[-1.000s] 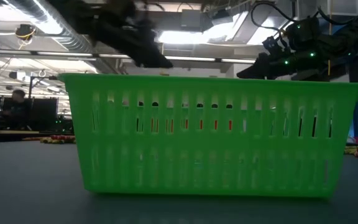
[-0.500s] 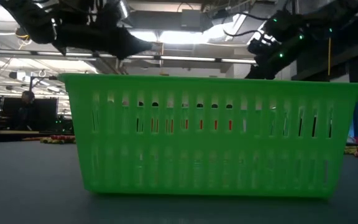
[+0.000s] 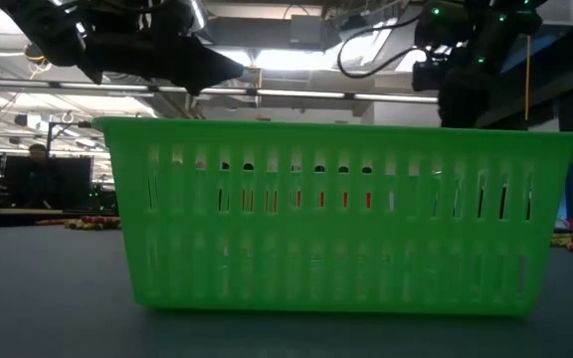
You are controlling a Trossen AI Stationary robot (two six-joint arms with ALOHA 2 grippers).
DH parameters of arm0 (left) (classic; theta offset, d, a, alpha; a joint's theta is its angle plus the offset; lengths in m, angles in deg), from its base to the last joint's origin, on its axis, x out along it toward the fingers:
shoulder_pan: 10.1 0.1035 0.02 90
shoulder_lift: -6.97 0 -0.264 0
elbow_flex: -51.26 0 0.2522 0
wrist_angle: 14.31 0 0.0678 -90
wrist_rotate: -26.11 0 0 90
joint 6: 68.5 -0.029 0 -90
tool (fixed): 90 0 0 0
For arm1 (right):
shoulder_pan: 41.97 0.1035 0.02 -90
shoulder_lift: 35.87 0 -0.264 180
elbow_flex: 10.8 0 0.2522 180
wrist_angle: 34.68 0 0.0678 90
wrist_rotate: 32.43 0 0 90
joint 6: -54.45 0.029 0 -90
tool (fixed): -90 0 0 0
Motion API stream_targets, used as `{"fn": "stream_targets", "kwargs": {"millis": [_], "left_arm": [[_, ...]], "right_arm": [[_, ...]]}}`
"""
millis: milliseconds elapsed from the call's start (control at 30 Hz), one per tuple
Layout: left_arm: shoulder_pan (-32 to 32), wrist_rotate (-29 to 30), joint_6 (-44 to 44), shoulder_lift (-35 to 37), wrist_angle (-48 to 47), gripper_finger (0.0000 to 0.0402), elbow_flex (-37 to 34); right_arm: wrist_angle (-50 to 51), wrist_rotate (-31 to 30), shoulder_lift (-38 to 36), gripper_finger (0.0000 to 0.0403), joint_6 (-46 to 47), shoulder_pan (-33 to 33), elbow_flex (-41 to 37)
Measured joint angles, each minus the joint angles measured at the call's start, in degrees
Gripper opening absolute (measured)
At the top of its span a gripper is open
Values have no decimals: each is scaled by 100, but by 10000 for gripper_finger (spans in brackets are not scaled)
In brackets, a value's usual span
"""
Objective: Sort crayons
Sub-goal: Put the orange crayon into the transparent bin
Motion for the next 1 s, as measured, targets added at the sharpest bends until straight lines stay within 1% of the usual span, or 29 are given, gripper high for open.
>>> {"fn": "stream_targets", "kwargs": {"millis": [67, 167, 233, 300, 367, 433, 567, 667, 733, 833, 1000], "left_arm": [[-38, 30, -2, 0, 3, 96, -1], [-76, 190, -4, 0, 7, 96, 0], [-76, 311, -4, 0, 6, 96, 0], [-76, 417, -4, 0, 8, 96, 0], [-76, 479, -4, 0, 7, 96, 0], [-74, 495, -4, 0, 7, 96, 0], [-74, 496, -4, 0, 6, 96, 2], [-74, 498, -7, 0, 7, 96, 2], [-74, 499, -7, 0, 8, 96, 3], [-74, 499, -7, 0, 8, 96, 4], [-74, 501, -7, 0, 6, 96, 4]], "right_arm": [[94, -344, 25, 124, 93, 13, 0], [-34, -1169, 152, 124, 218, -47, 0], [-138, -1451, 273, 124, 212, -225, 0], [-209, -1382, 444, 124, 330, -495, 0], [-214, -1059, 670, 124, 563, -826, 0], [-274, -915, 923, 124, 690, -1139, 0], [-817, -840, 1449, 124, 803, -1687, 0], [-1208, -518, 1807, 124, 829, -2040, 0], [-1239, -444, 2024, 124, 982, -2226, 0], [-1161, -511, 2290, 124, 1153, -2457, -2], [-1334, -486, 2549, 124, 1392, -2627, -4]]}}
